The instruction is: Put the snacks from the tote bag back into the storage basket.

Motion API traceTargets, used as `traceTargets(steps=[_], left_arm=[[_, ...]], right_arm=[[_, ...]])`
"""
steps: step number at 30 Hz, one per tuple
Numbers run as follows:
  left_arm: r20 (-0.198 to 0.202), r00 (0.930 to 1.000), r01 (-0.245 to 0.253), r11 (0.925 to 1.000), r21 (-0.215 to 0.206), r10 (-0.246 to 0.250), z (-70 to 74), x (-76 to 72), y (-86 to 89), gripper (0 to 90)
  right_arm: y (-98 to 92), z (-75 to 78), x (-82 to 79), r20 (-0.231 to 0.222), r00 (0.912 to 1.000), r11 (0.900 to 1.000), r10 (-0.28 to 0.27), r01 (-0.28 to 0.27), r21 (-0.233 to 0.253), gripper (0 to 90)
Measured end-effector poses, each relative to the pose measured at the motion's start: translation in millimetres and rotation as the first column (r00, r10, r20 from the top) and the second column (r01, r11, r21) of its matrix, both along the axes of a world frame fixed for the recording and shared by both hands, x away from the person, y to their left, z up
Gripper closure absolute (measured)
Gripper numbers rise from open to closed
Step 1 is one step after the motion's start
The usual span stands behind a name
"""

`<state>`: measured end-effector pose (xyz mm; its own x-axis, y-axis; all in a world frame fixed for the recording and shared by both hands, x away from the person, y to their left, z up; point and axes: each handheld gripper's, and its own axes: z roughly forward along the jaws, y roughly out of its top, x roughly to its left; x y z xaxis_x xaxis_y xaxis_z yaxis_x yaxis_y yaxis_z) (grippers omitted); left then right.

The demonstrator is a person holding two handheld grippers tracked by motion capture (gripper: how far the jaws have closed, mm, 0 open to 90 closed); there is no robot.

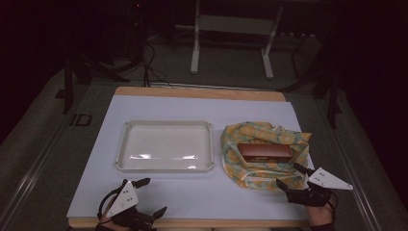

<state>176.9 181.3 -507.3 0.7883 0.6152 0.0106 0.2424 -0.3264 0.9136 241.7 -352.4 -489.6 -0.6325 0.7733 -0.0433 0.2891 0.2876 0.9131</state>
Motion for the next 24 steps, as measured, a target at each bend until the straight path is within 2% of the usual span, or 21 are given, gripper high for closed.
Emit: traceTargets(steps=[3,4,5,6,9,11,16,19,20,24], left_arm=[[-0.004,0.9999,0.013,0.9999,0.005,-0.013,-0.3,0.3,-1.6,0.0],[-0.004,0.9999,0.014,0.9999,0.008,-0.014,-0.6,0.4,-2.0,0.0],[-0.006,0.9999,0.016,0.9998,0.014,-0.015,-0.6,0.5,-2.3,0.0],[-0.004,0.9999,0.014,0.9998,0.017,-0.014,-0.4,0.4,-2.3,0.0],[0.000,1.0000,0.007,1.0000,0.005,-0.007,0.5,-1.2,-1.2,0.0],[-0.006,1.0000,0.005,0.9999,0.011,-0.005,-0.2,-2.7,1.0,0.0],[-0.015,0.9999,0.000,0.9999,0.015,0.000,-1.6,-5.2,5.7,0.0],[-0.015,0.9999,0.005,0.9999,0.014,-0.005,-1.9,-5.5,5.2,0.0],[-0.015,0.9998,0.010,0.9998,0.017,-0.010,-2.1,-5.3,4.7,0.0],[-0.018,0.9994,0.029,0.9992,0.027,-0.029,-2.5,-4.8,1.8,0.0]], right_arm=[[-1.5,-2.1,1.1,0.006,0.9999,1.000,0.010,-0.010,-0.022,11.4],[-2.1,-2.4,2.4,-0.001,0.9997,0.999,0.025,-0.025,-0.032,13.1],[-3.6,-1.7,5.0,-0.019,0.9977,0.996,0.065,-0.066,-0.055,13.3],[-3.6,-1.7,5.0,-0.019,0.9977,0.996,0.065,-0.066,-0.055,13.3],[-8.1,1.2,6.8,-0.020,0.9953,0.990,0.095,-0.096,-0.102,13.4],[-13.0,3.0,6.9,-0.045,0.9922,0.988,0.117,-0.121,-0.099,13.5],[-22.8,3.7,7.3,-0.093,0.9892,0.978,0.113,-0.127,-0.167,13.9],[-25.2,5.5,6.5,-0.120,0.9870,0.976,0.108,-0.128,-0.174,13.3],[-25.5,6.3,6.3,-0.132,0.9850,0.975,0.111,-0.134,-0.177,13.2],[-26.6,7.8,9.7,-0.206,0.9600,0.966,0.189,-0.219,-0.134,13.3]])
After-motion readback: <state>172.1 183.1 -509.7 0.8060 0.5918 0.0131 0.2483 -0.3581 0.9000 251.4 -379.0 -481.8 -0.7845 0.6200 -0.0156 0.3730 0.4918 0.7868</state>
